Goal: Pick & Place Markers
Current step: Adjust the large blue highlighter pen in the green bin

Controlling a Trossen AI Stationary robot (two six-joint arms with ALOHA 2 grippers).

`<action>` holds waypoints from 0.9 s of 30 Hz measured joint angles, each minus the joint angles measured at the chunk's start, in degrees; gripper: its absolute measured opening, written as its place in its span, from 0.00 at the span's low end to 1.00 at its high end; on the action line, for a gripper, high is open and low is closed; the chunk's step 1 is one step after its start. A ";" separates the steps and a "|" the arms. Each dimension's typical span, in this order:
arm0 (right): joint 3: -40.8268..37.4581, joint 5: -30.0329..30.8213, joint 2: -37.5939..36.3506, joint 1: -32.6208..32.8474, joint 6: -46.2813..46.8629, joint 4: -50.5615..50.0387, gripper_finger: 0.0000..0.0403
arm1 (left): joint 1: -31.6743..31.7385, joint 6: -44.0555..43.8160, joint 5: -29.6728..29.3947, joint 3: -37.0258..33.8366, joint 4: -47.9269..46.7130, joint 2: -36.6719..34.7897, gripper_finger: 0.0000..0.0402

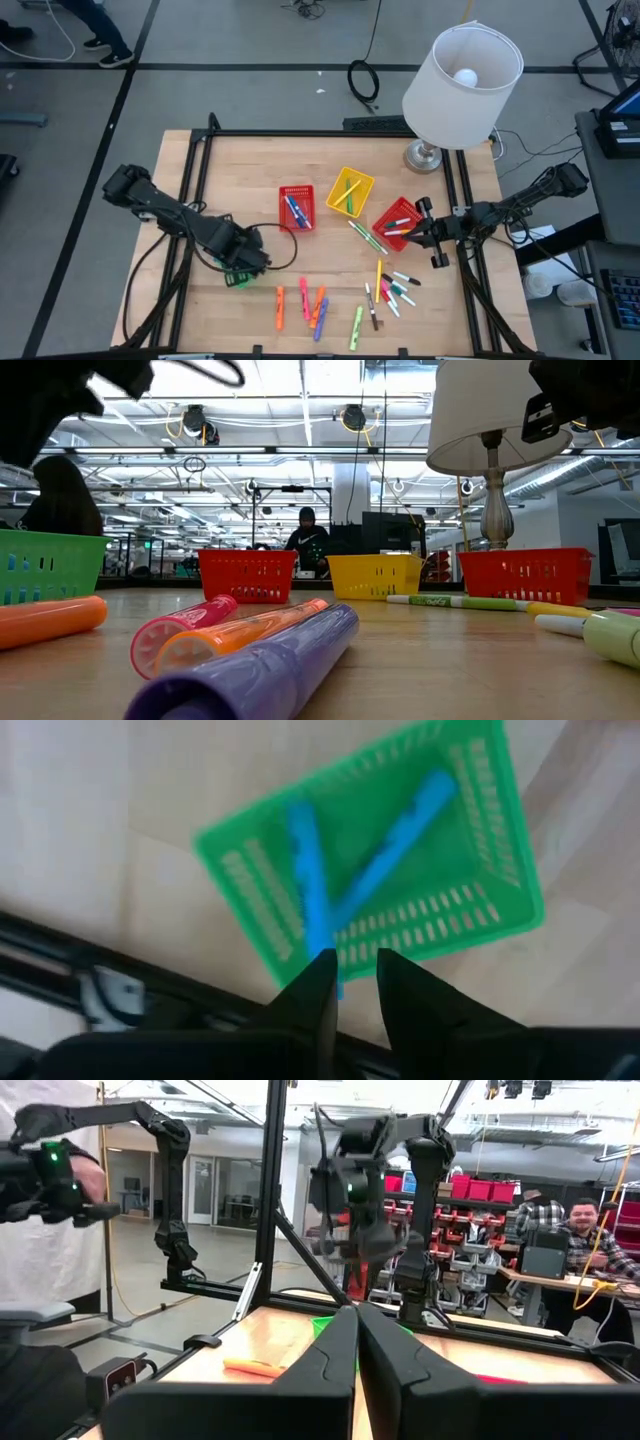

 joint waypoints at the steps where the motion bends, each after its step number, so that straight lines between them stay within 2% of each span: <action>1: 0.00 -0.01 0.00 0.00 0.00 -0.02 0.00 | 0.00 0.04 1.46 -1.29 0.85 0.00 0.21; 4: 0.00 0.00 0.00 -0.01 0.00 -0.05 0.00 | 0.01 1.43 4.91 -5.38 2.65 0.04 0.21; 13: 0.00 -0.02 0.00 0.00 0.00 -0.13 0.00 | 2.05 5.57 8.42 -13.30 9.18 0.04 0.22; 17: 0.00 0.00 0.00 0.00 0.00 -0.35 0.00 | 3.24 7.53 8.53 -14.09 9.94 0.04 0.29; 22: 0.00 0.00 0.00 0.00 -0.02 -0.42 0.00 | 4.80 9.04 4.99 -14.09 9.96 0.04 0.42; 27: 0.00 0.00 0.00 0.00 -0.07 -0.47 0.00 | 5.94 12.14 4.28 -14.09 10.22 0.17 0.50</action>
